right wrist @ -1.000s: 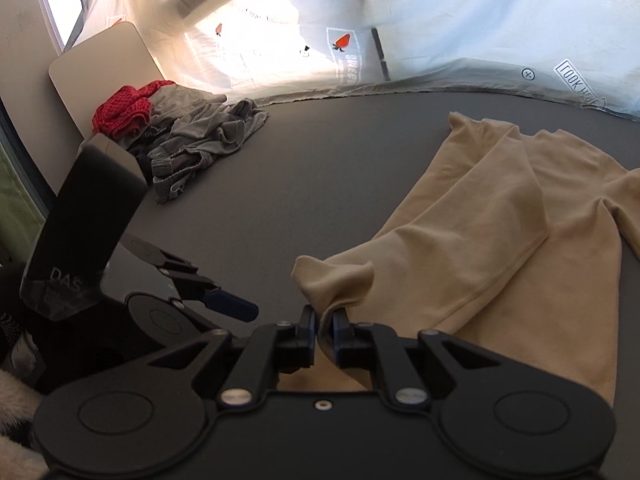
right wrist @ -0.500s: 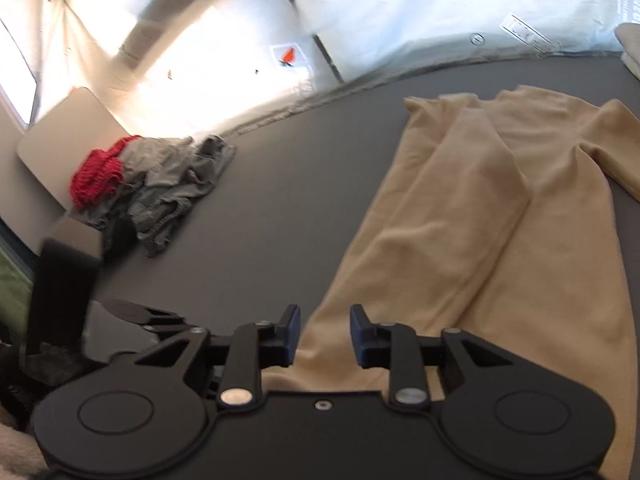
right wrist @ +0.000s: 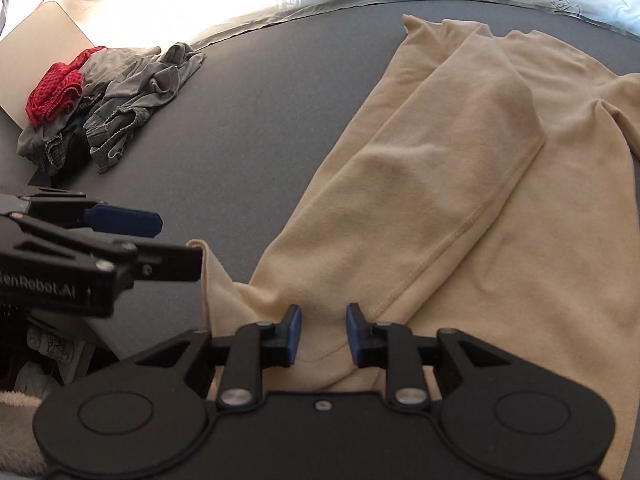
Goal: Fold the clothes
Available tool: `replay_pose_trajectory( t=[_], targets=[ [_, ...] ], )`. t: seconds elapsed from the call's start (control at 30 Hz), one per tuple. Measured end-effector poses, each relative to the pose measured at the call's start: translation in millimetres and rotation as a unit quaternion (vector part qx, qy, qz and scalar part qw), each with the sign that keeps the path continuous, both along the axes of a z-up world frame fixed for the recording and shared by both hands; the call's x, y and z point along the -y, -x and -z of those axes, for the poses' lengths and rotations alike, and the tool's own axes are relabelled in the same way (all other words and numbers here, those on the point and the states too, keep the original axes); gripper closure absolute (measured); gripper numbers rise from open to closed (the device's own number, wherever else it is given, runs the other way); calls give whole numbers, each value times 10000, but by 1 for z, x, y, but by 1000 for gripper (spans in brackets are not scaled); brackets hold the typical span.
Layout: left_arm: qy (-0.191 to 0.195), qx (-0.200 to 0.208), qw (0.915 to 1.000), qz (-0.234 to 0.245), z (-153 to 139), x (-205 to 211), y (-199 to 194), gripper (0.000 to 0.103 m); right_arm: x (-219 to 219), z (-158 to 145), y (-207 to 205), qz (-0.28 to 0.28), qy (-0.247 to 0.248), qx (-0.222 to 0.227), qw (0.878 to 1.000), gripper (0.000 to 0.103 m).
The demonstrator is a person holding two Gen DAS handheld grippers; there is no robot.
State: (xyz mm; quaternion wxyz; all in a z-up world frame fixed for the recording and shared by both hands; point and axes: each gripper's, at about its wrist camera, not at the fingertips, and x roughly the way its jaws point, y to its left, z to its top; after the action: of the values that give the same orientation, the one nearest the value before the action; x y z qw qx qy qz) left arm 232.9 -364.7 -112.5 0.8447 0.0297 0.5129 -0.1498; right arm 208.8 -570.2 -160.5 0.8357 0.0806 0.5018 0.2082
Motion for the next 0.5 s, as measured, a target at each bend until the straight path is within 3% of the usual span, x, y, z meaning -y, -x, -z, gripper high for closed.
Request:
replay_pose_trajectory(
  t=[0.23, 0.3, 0.43, 0.5],
  targets=[
    [107, -191, 9997, -99, 11, 8, -10, 32, -2, -1, -5, -158, -20, -43, 9999, 78],
    [-49, -287, 9996, -23, 20, 15, -12, 32, -1, -1, -5, -182, -47, -54, 9998, 78],
    [-716, -626, 9951, 276, 46, 30, -13, 32, 3, 0, -7, -175, -173, -97, 9997, 78],
    [-814, -792, 9931, 305, 54, 32, -14, 32, 6, 0, -8, -158, -228, -112, 9996, 78]
  ],
)
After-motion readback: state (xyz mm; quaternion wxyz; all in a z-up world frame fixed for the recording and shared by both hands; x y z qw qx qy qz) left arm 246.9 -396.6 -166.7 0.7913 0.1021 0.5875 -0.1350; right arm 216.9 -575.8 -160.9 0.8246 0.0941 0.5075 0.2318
